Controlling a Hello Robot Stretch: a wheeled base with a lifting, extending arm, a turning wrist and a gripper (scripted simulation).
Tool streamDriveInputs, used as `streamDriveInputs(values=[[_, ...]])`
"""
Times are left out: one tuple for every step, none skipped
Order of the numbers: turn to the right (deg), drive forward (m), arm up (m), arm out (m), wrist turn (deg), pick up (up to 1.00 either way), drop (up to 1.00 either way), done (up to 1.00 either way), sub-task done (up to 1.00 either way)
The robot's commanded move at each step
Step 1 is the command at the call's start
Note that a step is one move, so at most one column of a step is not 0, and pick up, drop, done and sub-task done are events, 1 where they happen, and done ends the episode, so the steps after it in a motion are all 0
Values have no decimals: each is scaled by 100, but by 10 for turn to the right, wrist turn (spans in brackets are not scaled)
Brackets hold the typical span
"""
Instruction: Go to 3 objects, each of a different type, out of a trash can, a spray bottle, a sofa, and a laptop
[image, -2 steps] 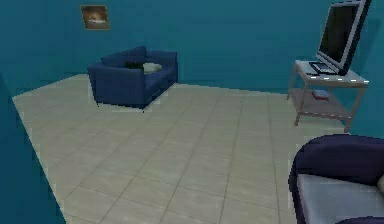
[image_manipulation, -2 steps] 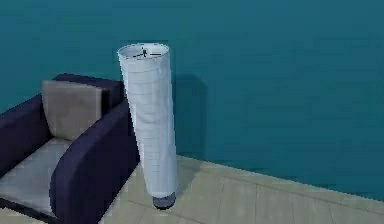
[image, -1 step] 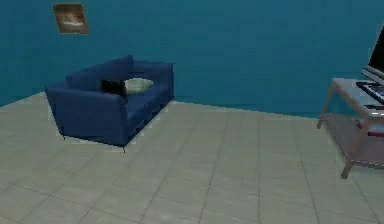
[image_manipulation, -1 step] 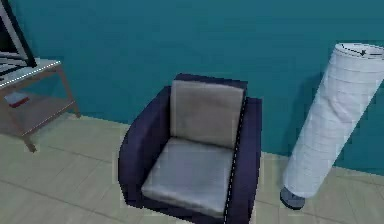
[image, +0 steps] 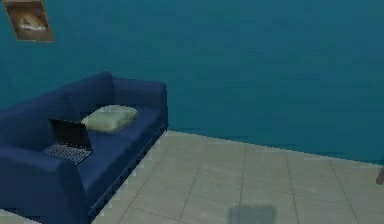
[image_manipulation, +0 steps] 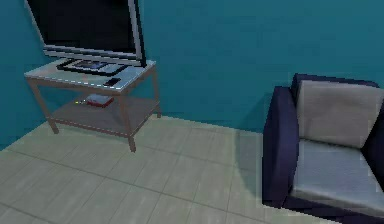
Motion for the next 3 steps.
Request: streamDriveInputs(values=[[-30,0,0,0,0,0,0,0,0],[0,35,0,0,0,0,0,0,0],[-300,0,0,0,0,0,0,0,0]])
